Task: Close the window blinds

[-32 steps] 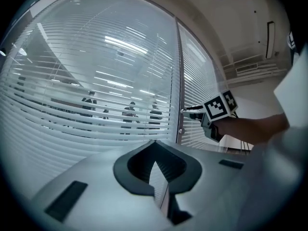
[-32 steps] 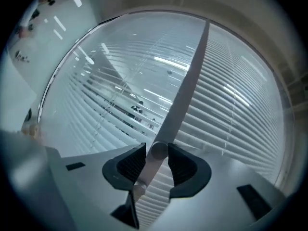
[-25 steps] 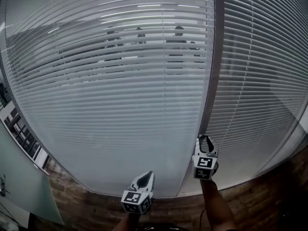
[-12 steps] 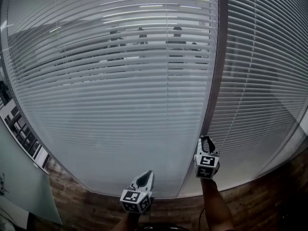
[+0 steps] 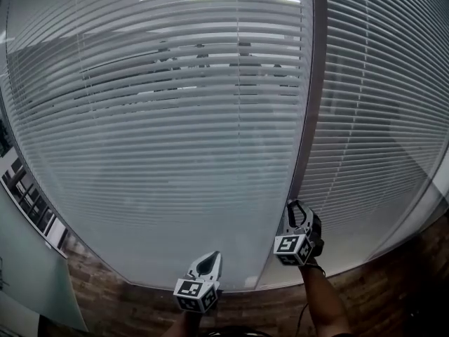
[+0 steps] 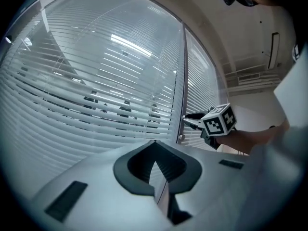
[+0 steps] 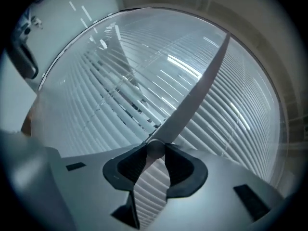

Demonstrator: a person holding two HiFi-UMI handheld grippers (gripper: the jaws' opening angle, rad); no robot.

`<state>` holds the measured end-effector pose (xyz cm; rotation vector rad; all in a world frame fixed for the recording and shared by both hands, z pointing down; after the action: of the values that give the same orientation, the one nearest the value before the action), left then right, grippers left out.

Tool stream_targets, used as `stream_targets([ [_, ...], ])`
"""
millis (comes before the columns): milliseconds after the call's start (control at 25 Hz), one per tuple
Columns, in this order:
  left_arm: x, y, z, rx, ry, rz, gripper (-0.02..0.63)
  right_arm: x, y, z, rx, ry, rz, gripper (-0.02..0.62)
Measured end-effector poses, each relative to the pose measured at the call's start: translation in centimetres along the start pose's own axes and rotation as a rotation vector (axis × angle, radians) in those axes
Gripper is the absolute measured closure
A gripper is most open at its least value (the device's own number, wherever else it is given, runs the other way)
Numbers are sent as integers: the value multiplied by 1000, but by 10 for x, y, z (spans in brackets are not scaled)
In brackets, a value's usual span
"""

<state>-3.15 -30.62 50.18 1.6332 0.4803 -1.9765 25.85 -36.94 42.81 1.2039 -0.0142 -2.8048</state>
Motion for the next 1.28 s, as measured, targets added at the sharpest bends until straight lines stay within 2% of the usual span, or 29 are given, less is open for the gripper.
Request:
stream_targets([
  [160, -2, 1, -1, -7, 5, 8, 606, -3, 0, 3, -27, -159, -1, 471],
  [320, -2, 1, 0, -7, 3, 11, 606, -2, -1, 11, -72, -463, 5, 471],
  [560, -2, 2, -3, -4, 22, 16, 606, -11, -1, 15, -109, -849, -11, 471],
  [640, -1, 1, -4, -4, 31, 17, 606, -14, -2, 13, -105, -944, -19, 471],
  [760, 2, -1, -6, 2, 31, 16, 606, -16, -3, 13, -81, -1021, -30, 471],
  [880, -1, -1, -7, -3, 42, 20, 606, -15, -3, 13, -87, -1048, -45, 471],
  [1000, -1, -2, -7, -5, 51, 22, 606, -15, -3, 12, -86, -1011, -34, 471],
  [1120, 0, -6, -6, -1, 57, 23, 606, -13, -6, 9, -62, -844, -38, 469],
  [1280, -2, -11, 1, 19, 53, 32, 606, -8, -16, 0, -14, -503, -52, 469],
])
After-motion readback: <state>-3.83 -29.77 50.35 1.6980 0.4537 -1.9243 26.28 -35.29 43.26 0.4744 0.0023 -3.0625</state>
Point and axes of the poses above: the fingertips, and each gripper's own axes: y forward along the fingers, z to its left, x out of its top, the point moved 10 cm from there along -y, backward along the fingers, and after that the axes turned 2 degrees about x, right-handed, at the moved point
